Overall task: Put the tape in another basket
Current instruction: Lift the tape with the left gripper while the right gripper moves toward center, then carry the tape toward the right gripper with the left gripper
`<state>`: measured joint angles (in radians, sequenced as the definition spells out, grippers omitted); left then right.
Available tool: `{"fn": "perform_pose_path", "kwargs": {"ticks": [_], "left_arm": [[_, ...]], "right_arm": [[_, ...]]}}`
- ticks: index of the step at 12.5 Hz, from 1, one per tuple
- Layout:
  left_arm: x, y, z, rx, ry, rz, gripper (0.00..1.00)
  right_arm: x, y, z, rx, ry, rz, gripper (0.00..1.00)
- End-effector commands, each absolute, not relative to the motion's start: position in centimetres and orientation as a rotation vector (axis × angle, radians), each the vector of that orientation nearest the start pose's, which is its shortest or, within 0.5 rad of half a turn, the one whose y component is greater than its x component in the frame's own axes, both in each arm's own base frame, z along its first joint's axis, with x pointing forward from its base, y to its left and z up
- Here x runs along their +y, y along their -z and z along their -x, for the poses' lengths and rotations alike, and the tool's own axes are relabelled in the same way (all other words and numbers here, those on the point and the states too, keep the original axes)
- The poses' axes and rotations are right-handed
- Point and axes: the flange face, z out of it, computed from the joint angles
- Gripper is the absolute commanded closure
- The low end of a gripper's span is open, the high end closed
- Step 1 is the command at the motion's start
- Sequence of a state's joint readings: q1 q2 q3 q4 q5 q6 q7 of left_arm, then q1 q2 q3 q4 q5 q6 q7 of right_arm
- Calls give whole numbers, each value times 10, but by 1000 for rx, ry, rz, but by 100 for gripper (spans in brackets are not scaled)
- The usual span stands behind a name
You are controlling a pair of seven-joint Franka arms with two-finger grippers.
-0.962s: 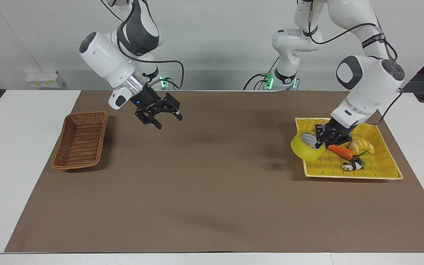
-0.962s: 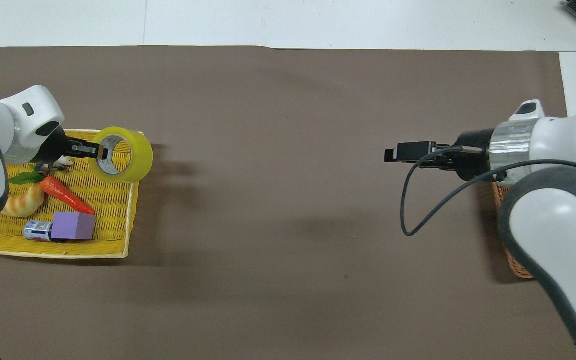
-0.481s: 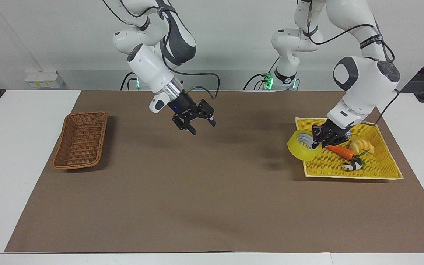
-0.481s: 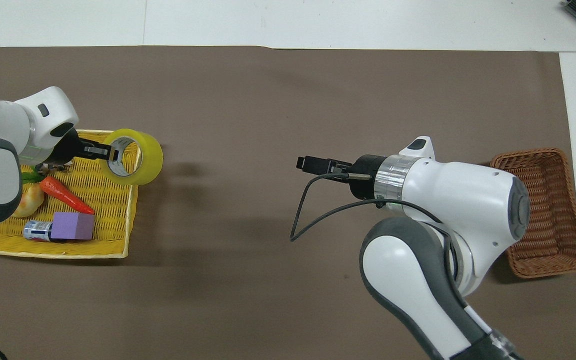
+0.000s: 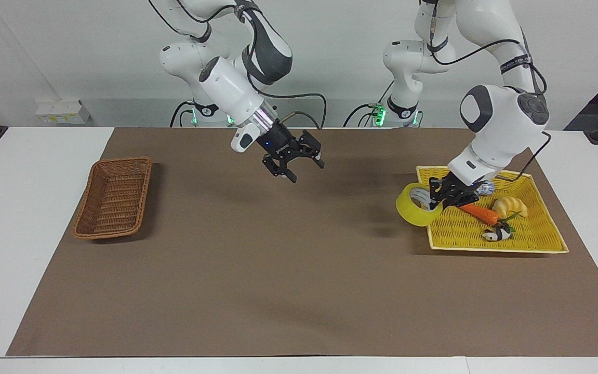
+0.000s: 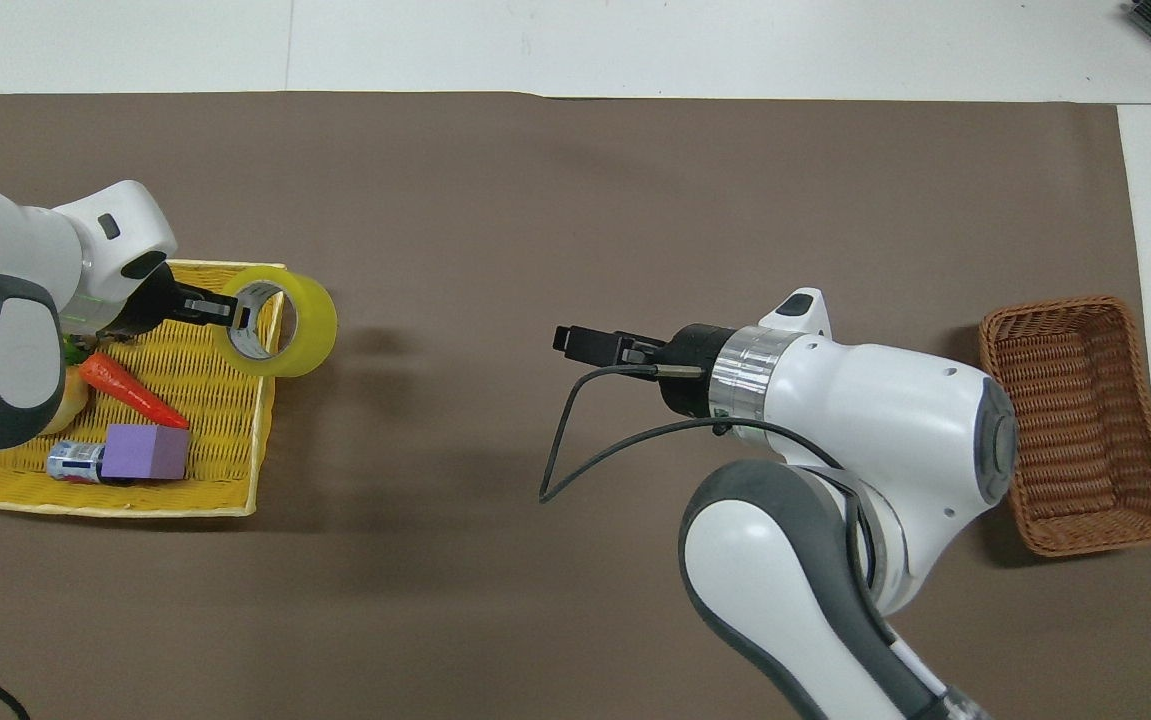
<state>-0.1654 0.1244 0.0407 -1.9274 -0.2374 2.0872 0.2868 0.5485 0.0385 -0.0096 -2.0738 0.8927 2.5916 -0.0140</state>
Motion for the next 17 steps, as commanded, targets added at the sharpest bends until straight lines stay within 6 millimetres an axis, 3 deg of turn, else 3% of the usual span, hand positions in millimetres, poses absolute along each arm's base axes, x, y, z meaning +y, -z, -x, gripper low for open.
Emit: {"fn": "perform_pose_path", "kwargs": {"ticks": [1, 6, 8, 14, 17], "left_arm": [[-103, -427, -574, 459, 55, 3326, 100], [-125, -425, -568, 438, 34, 3330, 100], [-149, -426, -563, 397, 29, 3335, 100], [-249, -429, -525, 300, 26, 3354, 100], [-286, -434, -512, 226, 77, 3381, 100]], "right_arm": [[296, -441, -519, 88, 310, 2413, 0], [294, -433, -512, -15, 219, 2475, 0], [292, -433, -514, -14, 220, 2477, 0], [287, -431, -515, -61, 217, 2490, 0], [264, -428, -524, -114, 216, 2502, 0]]}}
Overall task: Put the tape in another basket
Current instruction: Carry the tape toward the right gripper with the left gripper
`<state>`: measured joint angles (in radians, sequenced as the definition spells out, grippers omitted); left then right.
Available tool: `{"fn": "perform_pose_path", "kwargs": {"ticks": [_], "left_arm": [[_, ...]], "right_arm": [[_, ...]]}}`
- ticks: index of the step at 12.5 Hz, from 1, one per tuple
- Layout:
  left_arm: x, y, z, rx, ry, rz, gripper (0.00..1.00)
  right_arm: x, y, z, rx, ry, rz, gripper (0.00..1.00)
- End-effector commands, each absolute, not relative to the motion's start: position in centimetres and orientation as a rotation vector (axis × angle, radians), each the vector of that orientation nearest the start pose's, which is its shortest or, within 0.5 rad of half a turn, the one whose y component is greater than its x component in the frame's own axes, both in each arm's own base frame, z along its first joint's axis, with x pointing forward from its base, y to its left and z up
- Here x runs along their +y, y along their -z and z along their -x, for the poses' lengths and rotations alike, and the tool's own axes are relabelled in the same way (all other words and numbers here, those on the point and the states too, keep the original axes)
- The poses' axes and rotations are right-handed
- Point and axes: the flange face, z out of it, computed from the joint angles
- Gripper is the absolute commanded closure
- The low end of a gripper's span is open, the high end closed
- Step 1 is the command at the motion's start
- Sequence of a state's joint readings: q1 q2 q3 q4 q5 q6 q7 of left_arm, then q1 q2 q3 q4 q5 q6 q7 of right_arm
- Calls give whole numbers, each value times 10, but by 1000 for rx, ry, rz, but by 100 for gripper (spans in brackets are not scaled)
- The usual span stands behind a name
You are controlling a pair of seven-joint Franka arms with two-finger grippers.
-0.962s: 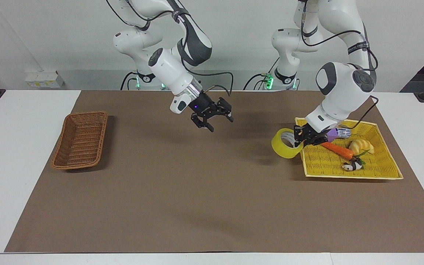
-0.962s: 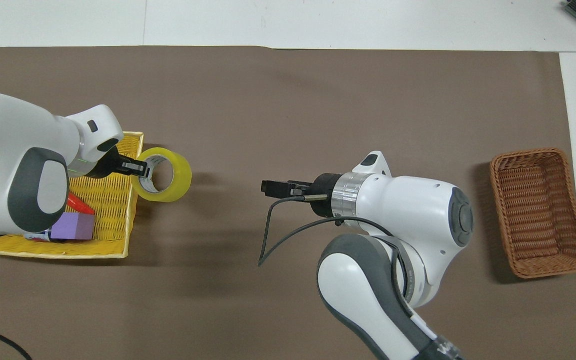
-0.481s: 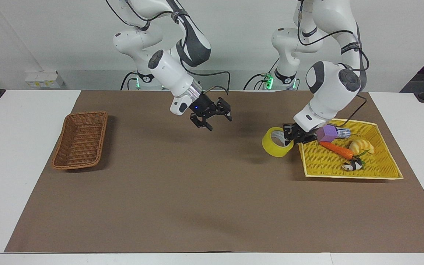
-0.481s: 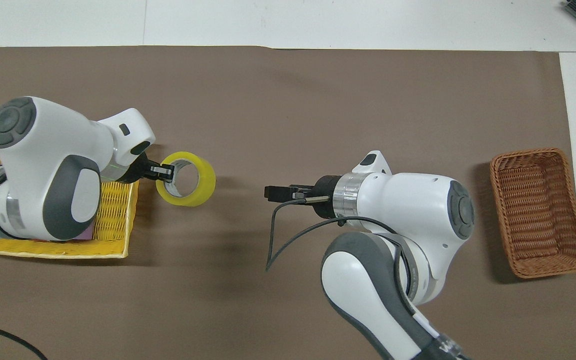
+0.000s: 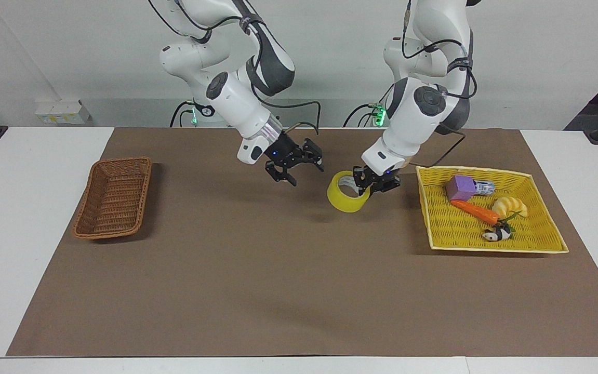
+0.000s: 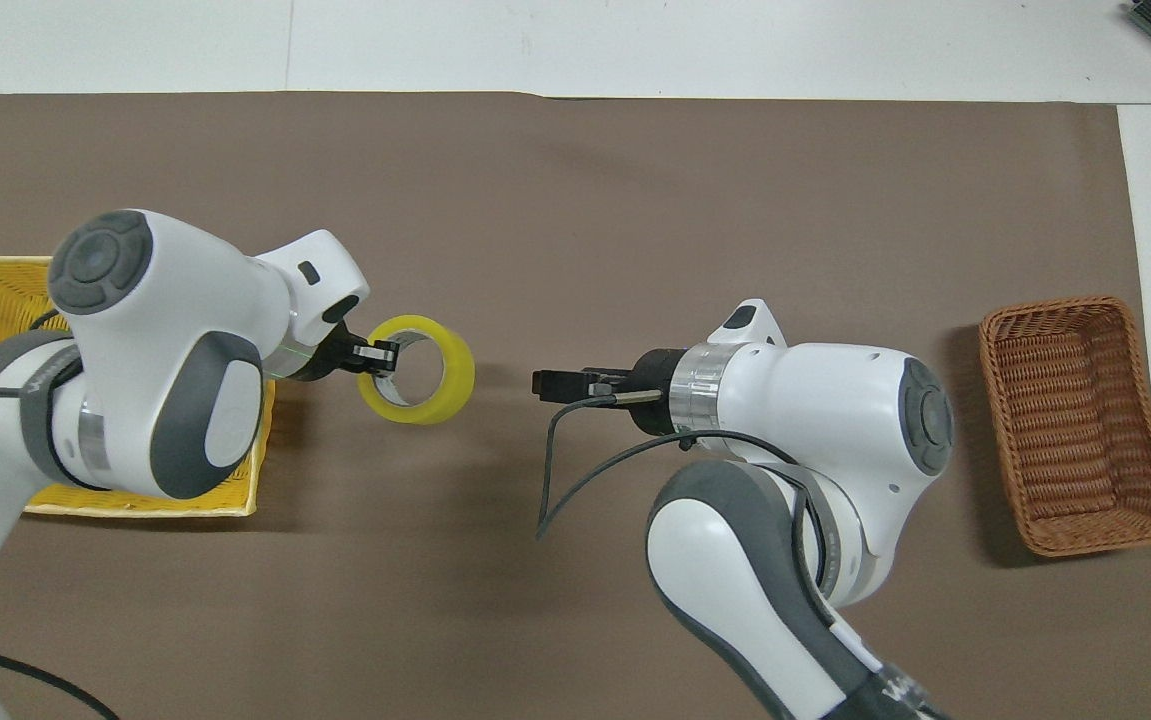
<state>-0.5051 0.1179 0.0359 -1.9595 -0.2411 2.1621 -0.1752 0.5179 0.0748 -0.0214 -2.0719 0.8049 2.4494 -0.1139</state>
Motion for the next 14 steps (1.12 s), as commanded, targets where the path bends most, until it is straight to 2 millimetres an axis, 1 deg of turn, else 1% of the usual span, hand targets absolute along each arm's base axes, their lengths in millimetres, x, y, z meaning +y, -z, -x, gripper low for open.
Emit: {"fn": "perform_pose_path", "kwargs": {"ticks": [1, 3, 6, 9, 11, 12, 13, 14], "left_arm": [[-294, -435, -508, 207, 77, 3385, 100], [-310, -438, -502, 188, 91, 3395, 100], [-328, -442, -493, 173, 115, 3408, 100], [-334, -447, -496, 131, 108, 3456, 100], [-345, -448, -488, 164, 97, 3462, 100], [-346, -452, -488, 152, 98, 3478, 100], [-347, -459, -490, 133, 98, 3504, 100], [-348, -461, -489, 133, 98, 3506, 100]], "right_arm": [[262, -427, -524, -116, 203, 2503, 0], [264, -425, -521, -139, 167, 2504, 0], [268, -427, -519, -158, 169, 2511, 0], [269, -427, -520, -169, 171, 2530, 0], [269, -417, -521, -187, 163, 2566, 0], [269, -412, -521, -184, 152, 2571, 11], [267, -413, -522, -180, 151, 2570, 40], [267, -413, -522, -144, 142, 2573, 60]]}}
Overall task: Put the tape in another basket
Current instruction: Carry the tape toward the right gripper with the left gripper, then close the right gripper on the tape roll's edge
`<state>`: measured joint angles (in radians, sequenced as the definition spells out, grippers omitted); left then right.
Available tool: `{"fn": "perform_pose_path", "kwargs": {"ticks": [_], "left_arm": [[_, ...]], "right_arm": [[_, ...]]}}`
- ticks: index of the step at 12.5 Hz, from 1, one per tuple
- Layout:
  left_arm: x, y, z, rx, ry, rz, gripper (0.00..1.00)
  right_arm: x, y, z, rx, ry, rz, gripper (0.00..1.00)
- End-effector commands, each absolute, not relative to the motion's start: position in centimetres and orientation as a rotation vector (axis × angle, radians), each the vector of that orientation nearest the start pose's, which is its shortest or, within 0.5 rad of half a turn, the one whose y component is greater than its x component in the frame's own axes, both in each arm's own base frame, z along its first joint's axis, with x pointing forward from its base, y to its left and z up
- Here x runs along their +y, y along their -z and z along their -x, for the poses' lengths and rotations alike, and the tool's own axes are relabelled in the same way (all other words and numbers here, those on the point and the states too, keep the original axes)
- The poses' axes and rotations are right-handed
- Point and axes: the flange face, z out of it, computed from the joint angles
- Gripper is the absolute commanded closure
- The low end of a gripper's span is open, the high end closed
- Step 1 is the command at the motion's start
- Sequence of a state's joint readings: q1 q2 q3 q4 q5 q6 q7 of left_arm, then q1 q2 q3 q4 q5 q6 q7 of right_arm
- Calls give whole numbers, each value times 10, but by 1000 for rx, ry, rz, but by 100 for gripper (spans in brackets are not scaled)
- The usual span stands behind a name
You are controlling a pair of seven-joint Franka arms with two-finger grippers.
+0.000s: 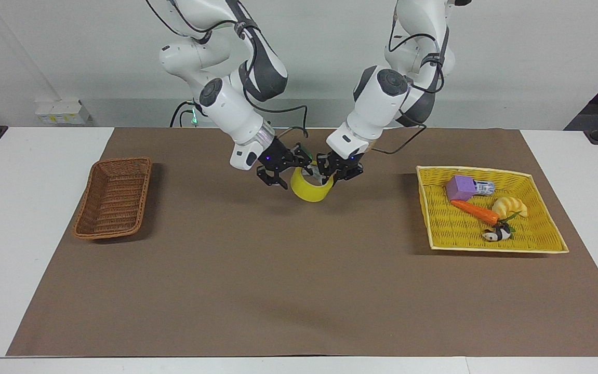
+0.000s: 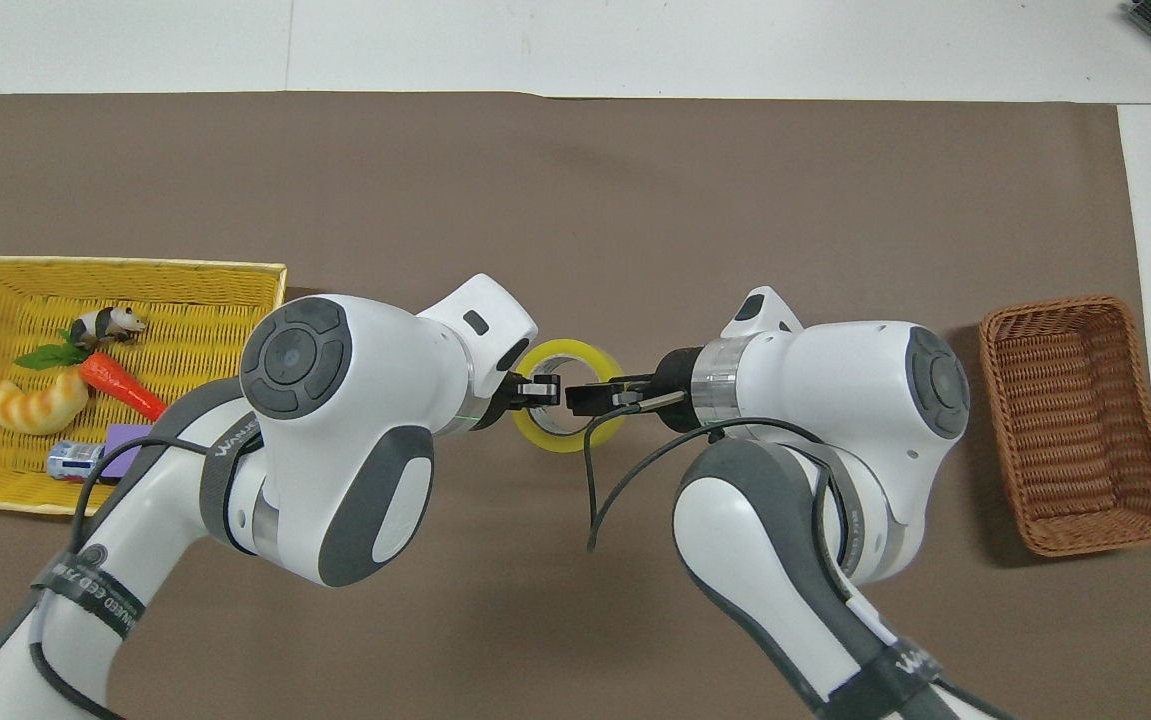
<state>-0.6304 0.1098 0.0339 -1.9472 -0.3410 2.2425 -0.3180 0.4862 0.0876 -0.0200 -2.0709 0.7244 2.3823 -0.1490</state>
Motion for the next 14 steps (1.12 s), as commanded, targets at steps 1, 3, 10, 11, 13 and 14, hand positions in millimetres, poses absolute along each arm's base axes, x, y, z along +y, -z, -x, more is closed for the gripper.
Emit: {"fn": "perform_pose_path", "kwargs": {"ticks": [1, 3, 10, 11, 13, 14], "left_arm": [[-350, -461, -488, 138, 98, 3507, 100], [-352, -469, -488, 100, 101, 3516, 100], [-351, -469, -490, 82, 94, 3516, 100], [-350, -470, -490, 82, 98, 3516, 100], [-349, -469, -492, 74, 96, 3515, 94], [-347, -469, -493, 68, 97, 3515, 81]], "right_arm": [[269, -413, -522, -104, 128, 2574, 67], [269, -414, -521, -59, 115, 2574, 100], [272, -414, -520, 8, 89, 2572, 100], [274, -414, -518, 34, 78, 2572, 100], [274, -412, -514, 18, 38, 2584, 100], [272, -411, -513, 1, 14, 2600, 100]]}}
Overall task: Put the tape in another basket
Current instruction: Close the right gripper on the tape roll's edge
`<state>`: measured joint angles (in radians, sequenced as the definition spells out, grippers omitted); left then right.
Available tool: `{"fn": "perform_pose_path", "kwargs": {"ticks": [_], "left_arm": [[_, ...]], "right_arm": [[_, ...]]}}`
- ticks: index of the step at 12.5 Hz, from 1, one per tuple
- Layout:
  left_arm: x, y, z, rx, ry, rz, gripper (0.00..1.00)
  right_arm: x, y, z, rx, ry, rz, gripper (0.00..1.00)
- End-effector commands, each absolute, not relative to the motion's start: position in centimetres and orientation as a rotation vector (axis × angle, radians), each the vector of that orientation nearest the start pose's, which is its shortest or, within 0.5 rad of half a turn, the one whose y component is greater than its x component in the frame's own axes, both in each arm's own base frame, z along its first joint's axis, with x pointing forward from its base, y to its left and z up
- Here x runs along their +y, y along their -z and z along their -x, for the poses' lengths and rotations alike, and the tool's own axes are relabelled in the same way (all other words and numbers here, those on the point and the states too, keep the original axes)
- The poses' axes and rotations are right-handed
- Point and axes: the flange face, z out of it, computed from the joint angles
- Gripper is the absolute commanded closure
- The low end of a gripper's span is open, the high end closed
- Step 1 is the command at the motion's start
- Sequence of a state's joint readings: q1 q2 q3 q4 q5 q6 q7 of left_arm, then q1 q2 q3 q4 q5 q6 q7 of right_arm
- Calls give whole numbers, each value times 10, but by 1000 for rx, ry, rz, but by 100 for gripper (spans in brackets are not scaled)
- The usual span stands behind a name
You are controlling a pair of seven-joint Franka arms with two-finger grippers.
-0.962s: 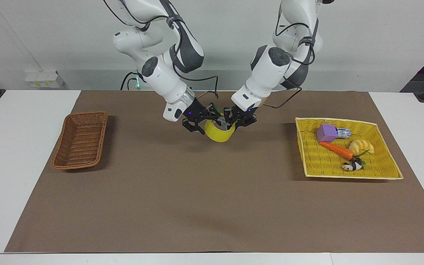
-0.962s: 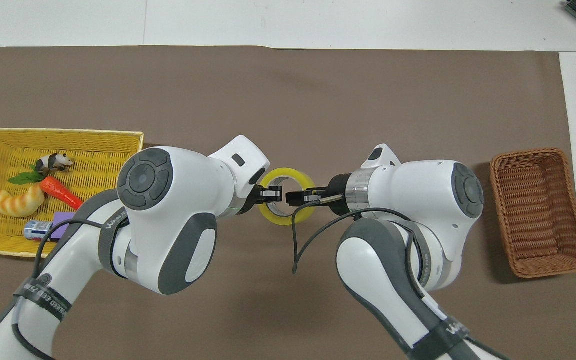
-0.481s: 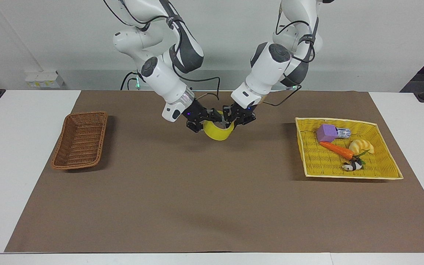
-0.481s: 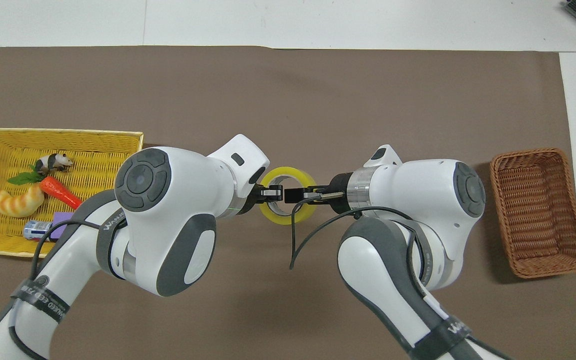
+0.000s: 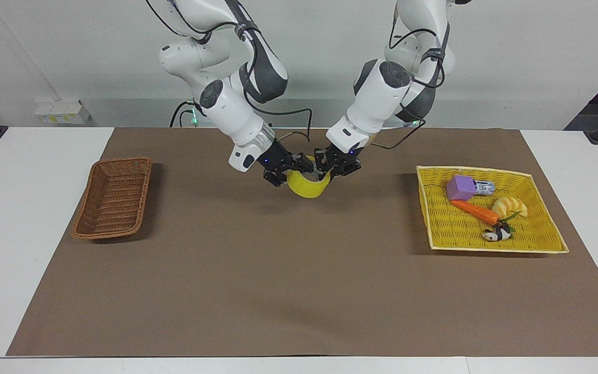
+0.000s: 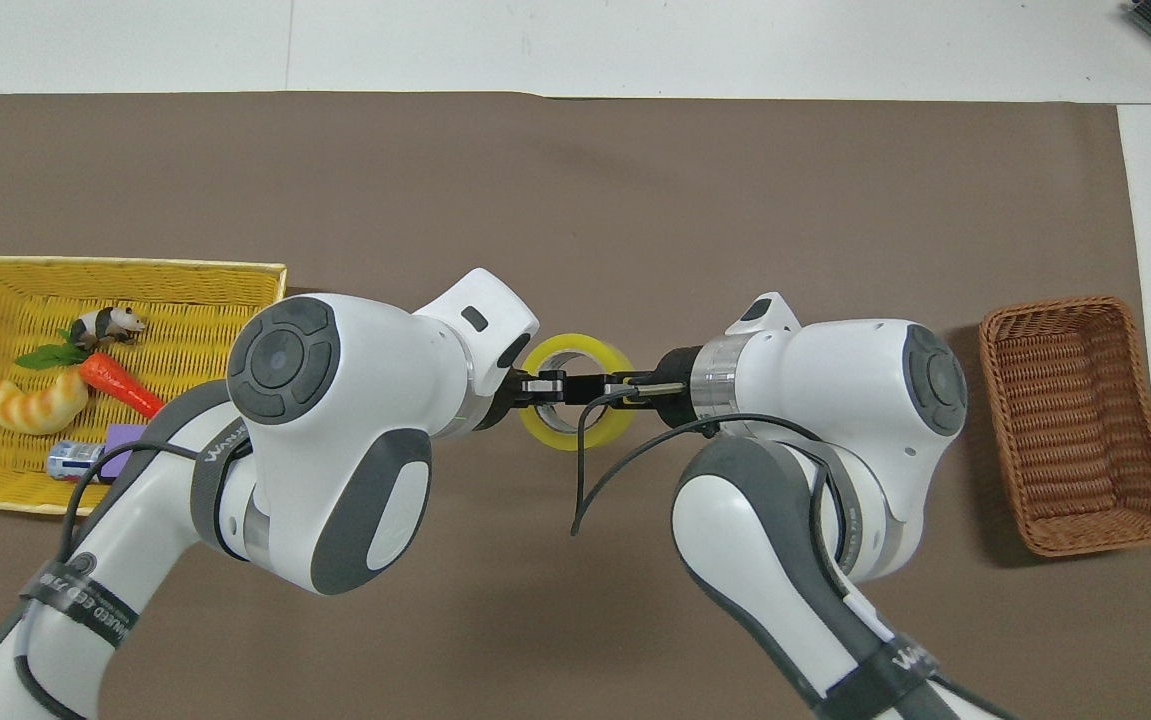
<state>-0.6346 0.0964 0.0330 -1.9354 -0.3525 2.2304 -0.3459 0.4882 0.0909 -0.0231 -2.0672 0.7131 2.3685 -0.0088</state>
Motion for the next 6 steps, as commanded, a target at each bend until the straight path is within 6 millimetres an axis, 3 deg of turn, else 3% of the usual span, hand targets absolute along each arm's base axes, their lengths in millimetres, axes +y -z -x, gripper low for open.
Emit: {"fn": "perform_pose_path", "kwargs": {"ticks": [1, 2, 3, 6], "left_arm": [[-346, -469, -494, 66, 101, 3516, 50], [-346, -469, -496, 69, 111, 3517, 16], [-344, -470, -497, 88, 122, 3514, 0], [-317, -492, -507, 45, 146, 3508, 0]], "right_arm": [[272, -410, -512, 0, -5, 2612, 100], [272, -410, -511, 5, -13, 2621, 100], [272, -410, -511, 23, -20, 2623, 100], [273, -413, -513, 83, -29, 2622, 100]]}}
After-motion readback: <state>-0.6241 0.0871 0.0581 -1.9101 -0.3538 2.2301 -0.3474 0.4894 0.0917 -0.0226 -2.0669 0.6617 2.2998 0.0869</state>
